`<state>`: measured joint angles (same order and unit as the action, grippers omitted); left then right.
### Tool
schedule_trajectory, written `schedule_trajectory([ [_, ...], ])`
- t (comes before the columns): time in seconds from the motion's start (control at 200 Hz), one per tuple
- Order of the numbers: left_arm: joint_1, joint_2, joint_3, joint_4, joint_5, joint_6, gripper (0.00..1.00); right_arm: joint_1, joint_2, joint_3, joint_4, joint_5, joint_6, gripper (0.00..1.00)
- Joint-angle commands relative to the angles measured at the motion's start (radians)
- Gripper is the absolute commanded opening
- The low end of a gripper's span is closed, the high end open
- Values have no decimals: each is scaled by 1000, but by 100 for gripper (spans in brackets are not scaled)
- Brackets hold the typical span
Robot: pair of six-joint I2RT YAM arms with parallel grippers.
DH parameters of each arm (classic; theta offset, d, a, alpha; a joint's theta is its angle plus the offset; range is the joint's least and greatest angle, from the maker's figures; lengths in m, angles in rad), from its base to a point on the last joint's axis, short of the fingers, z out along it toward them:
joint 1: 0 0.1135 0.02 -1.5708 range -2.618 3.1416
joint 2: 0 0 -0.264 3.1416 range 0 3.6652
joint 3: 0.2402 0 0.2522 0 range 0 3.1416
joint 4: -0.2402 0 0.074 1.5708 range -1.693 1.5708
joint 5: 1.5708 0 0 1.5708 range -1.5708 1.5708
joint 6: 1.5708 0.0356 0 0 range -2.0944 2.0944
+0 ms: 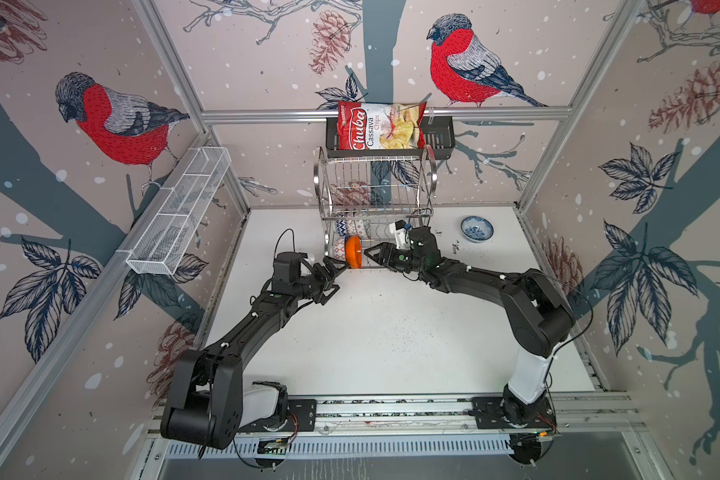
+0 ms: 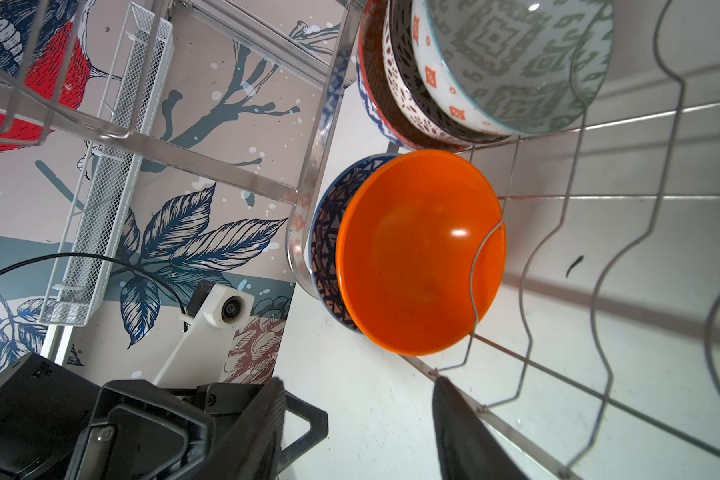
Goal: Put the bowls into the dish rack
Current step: 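Open the right gripper and draw it back from the orange bowl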
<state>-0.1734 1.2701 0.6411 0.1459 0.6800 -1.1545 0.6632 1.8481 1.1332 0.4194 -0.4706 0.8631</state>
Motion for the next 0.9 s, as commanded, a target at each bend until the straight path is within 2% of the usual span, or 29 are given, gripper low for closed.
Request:
schedule_trajectory([
  [0.0,-3,-4,0,18,-4,-5,97,-2,-21,-19,57,19,-10,68],
  [0.21,-8,6,5,23,-5,-6,97,-17,-32,-41,58,29,-12,85],
  [0.435,-11,17,8,26,-5,-7,97,-30,-51,-69,76,27,-4,97],
  [0.745,-12,34,11,38,-5,-8,97,-40,-75,-114,93,27,8,100],
  [0.895,-11,41,8,44,-2,-10,97,-62,-81,-156,144,15,55,100],
])
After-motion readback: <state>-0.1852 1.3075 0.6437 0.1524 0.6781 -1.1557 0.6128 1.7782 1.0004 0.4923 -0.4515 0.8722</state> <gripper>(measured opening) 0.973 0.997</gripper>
